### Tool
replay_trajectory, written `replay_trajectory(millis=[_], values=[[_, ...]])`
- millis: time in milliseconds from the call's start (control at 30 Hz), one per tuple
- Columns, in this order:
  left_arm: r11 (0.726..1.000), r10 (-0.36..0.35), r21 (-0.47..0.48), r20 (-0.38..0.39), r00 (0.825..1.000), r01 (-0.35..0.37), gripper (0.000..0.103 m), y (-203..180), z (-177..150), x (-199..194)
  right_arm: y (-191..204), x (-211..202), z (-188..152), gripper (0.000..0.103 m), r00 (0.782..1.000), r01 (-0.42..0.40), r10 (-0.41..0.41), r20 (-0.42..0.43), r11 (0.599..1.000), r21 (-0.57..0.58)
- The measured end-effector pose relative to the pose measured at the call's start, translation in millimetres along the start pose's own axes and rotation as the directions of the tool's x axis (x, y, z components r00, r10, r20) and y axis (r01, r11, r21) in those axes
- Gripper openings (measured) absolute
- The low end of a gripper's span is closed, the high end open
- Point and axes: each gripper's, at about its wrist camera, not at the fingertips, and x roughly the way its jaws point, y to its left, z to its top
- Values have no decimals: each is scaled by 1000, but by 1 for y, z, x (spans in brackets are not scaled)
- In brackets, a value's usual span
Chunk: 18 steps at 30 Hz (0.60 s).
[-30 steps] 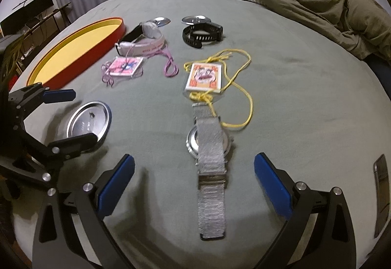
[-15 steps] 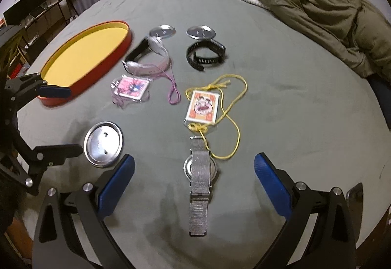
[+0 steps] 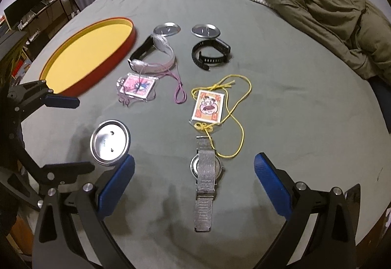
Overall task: Organize jewelry
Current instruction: 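Close the right gripper on the silver mesh watch while the left grips the round silver badge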
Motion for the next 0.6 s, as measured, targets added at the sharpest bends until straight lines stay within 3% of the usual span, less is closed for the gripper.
replay_trajectory(millis=[300, 400, 600], values=[[1000, 7, 2, -44, 999, -7, 98, 1, -10, 26, -1, 37, -12, 94, 997, -3, 4, -77, 1000, 14], [1000, 10, 8, -57, 998, -10, 98, 0, -11, 33, -2, 47, -16, 80, 994, -16, 19, -103, 1000, 27], [1000, 22, 14, -86, 996, -21, 98, 0, -18, 49, -5, 59, -24, 79, 990, -15, 20, -137, 999, 36]])
